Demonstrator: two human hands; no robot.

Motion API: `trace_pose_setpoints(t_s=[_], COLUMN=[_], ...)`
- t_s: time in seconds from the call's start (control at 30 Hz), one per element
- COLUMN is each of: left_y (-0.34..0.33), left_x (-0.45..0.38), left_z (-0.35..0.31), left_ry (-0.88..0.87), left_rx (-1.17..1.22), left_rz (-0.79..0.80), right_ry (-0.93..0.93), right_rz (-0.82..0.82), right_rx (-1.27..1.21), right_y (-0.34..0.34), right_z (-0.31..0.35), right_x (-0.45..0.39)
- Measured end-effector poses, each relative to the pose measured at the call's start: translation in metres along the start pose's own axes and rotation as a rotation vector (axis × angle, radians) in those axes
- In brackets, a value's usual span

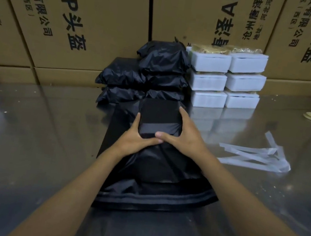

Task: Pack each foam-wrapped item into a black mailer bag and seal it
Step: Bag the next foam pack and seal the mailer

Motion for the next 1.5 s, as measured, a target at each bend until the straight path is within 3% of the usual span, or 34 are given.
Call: trace_pose_setpoints(t_s=[0.17, 0.33, 0.57, 0.77, 1.13, 1.4, 1.5], left_y=[0.0, -0.002, 0.006, 0.018, 0.019, 0.024, 0.032], left_x=[-0.005, 0.001, 0.023, 0.057, 0.075, 0.092, 0.099], left_z=[0.017, 0.008, 0.0, 0.001, 0.01, 0.013, 0.011], left_ry=[-0.14, -0.22, -0.259, -0.299, -0.177, -0.28, -0.338], left_rx=[-0.364, -0.441, -0.408, -0.397, -0.347, -0.678, -0.782], left_rz=[0.011, 0.013, -0.009, -0.056, -0.053, -0.011, -0.049], right_ry=[-0.195, -0.032, -0.017, 0.05, 0.082, 0.102, 0.206], right_rz=[0.003, 0.037, 0.012, -0.017, -0.069, 0.01, -0.08], right_rx=[-0.007, 0.38, 0.22, 0.271, 0.232, 0.264, 0.338], right_y=[-0.004, -0.002, 0.012, 0.02, 0.028, 0.029, 0.045], right_z=[-0.048, -0.049, -0.036, -0.024, -0.02, -0.015, -0.008], right_x=[0.013, 0.018, 0.038, 0.067, 0.09, 0.102, 0.11])
Point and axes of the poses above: each hand's wrist, its own x-axis away from the middle knuckle, its own y-axis out of the back of the hand, z = x × y, the point moved 9 cm from there along -x, towards the middle knuckle, and after that the axes turned 13 degrees about -z, right-handed, at the moved point
